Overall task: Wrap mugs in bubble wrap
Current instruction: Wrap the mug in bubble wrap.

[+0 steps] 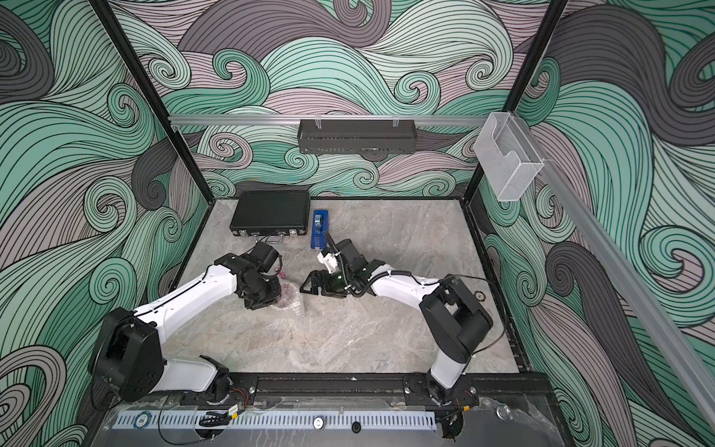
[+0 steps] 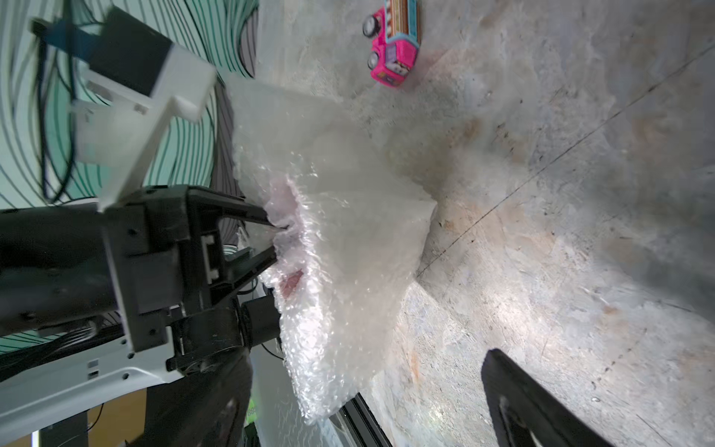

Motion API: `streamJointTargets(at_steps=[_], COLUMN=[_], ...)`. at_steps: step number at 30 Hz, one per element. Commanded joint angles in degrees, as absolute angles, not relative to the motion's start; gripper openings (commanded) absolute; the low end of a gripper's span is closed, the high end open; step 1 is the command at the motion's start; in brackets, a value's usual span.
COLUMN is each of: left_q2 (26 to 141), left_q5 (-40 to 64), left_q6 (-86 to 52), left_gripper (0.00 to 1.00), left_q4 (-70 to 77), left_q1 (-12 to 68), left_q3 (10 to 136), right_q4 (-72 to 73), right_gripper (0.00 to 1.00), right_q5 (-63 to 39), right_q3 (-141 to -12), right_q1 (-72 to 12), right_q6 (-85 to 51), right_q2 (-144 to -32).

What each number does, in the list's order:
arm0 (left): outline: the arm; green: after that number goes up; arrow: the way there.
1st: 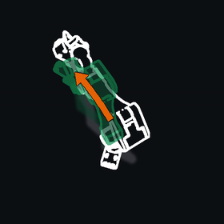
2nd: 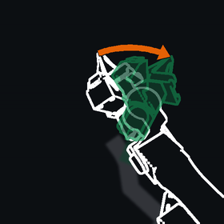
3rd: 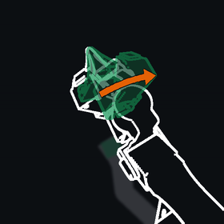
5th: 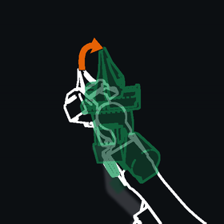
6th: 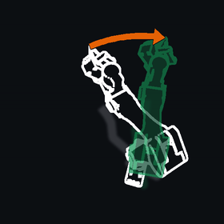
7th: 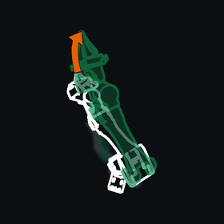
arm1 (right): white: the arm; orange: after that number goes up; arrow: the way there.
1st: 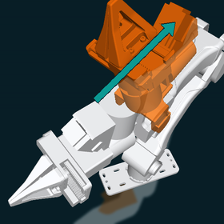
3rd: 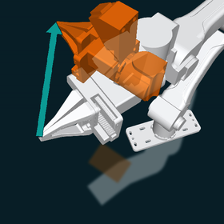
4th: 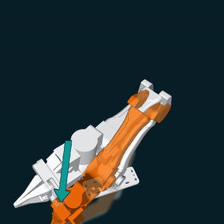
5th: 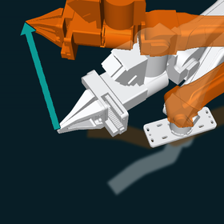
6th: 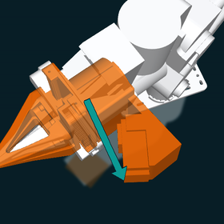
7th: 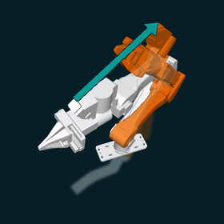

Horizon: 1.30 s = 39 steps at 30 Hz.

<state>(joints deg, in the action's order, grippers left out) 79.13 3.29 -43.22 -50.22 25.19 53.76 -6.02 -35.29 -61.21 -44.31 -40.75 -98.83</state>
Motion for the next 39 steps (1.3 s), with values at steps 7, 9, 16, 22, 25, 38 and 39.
streamJointTargets(at_steps=[7,9,16,22,25,38,39], left_q2=[77.16,77.08,76.28,76.20,76.26,77.65,77.76], left_q5=[4.83,5.14,5.78,6.07,5.90,5.84,5.80], left_q6=[-44.74,-44.57,-44.47,-44.47,-44.30,-43.24,-43.16], left_gripper=[0.12,0.12,0.12,0.12,0.12,0.12,0.12], left_q4=[-48.25,-48.01,-47.67,-47.64,-47.71,-48.08,-48.16], left_q1=[24.87,24.90,24.83,24.87,24.91,24.87,24.87], left_q3=[53.31,53.00,52.25,51.94,51.92,52.93,53.00], right_q4=[-15.60,-17.49,-22.54,-27.17,-26.69,-17.45,-16.66], right_gripper=[0.92,0.92,0.94,0.89,0.86,0.85,0.86], right_q5=[-30.41,-31.40,-30.70,-25.49,-24.57,-29.12,-29.63], right_q3=[-72.96,-75.81,-81.45,-82.82,-81.84,-77.36,-77.36], right_q1=[-48.04,-48.81,-51.49,-51.28,-50.72,-49.56,-49.65], right_q6=[-40.13,-39.13,-37.71,-38.85,-39.19,-39.64,-39.73], right_q2=[-107.14,-109.30,-113.65,-114.34,-112.95,-109.07,-108.90])
